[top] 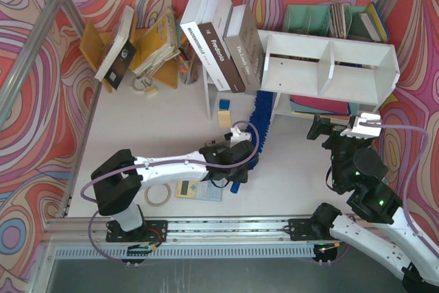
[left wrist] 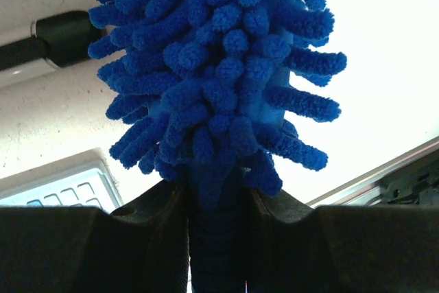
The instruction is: Dust the bookshelf with a duster
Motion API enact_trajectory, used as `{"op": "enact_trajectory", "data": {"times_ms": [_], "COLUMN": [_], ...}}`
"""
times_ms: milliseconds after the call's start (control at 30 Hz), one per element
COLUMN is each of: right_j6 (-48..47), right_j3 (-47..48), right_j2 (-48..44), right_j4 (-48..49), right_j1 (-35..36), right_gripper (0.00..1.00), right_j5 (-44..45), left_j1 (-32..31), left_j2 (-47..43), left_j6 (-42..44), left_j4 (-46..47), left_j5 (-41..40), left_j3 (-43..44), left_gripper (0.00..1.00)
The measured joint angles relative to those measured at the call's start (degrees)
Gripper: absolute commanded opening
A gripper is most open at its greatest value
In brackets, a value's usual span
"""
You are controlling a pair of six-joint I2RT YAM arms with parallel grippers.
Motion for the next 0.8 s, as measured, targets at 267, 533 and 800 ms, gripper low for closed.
{"op": "enact_trajectory", "data": {"times_ms": [267, 533, 800], "right_j6": [0.00, 0.00, 0.00], "right_j3": [0.00, 0.00, 0.00], "right_j2": [0.00, 0.00, 0.00], "right_j4": [0.00, 0.00, 0.00], "right_j1": [0.00, 0.00, 0.00], "right_gripper": [0.99, 0.99, 0.99], "right_j5": [0.00, 0.00, 0.00], "left_j1": [0.00, -0.66, -1.44], "left_j2": [0.35, -9.35, -11.50], "left_j6": [-0.28, 0.26, 2.78], "left_j4": [-1.68, -4.90, -5.70], "left_j5": [0.61, -4.63, -5.05], "left_j3": [0.02, 0.33, 0.35], "left_gripper": [0.00, 0.00, 0.00]}}
